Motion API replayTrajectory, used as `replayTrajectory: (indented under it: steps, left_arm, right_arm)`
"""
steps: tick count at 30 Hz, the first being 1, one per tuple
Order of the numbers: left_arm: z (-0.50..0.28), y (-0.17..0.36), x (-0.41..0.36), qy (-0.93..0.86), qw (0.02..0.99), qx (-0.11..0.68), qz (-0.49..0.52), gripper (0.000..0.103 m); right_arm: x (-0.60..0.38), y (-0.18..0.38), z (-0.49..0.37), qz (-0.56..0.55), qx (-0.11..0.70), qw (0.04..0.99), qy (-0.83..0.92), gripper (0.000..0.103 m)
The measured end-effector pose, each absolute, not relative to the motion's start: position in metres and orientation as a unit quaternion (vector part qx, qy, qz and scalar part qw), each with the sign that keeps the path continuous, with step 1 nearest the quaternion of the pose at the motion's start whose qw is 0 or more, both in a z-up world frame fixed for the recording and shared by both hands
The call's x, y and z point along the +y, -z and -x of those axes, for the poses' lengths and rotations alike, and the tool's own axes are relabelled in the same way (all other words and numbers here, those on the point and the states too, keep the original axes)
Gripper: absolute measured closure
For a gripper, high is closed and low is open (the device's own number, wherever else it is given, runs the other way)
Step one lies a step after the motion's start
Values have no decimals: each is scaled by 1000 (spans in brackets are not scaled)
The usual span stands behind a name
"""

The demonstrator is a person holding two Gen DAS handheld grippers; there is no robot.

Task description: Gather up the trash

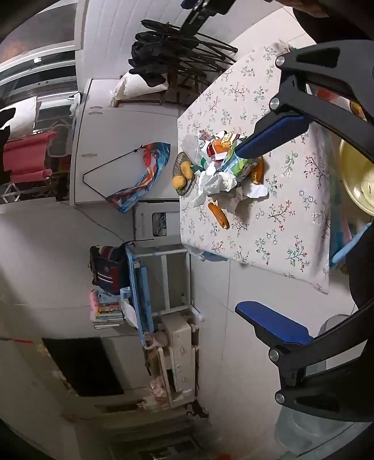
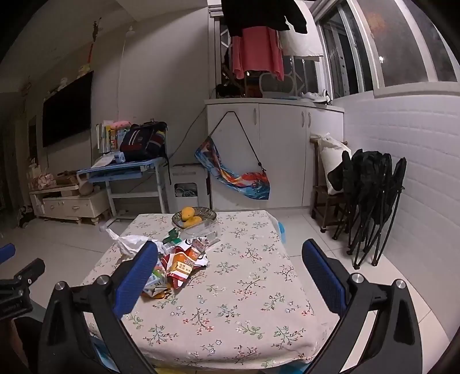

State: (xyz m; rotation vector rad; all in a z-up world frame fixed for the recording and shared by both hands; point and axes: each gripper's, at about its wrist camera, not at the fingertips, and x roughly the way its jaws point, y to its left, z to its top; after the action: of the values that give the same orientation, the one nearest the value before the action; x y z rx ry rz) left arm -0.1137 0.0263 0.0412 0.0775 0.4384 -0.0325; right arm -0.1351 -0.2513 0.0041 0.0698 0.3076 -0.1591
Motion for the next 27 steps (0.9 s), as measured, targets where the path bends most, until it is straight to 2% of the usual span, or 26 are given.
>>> replayTrajectory:
  steps: [27]
  left_arm:
    - [112,-39,28,20,974,222,-33,7]
  right_arm:
    - [-250,-4,136,-30,154,985,73,7]
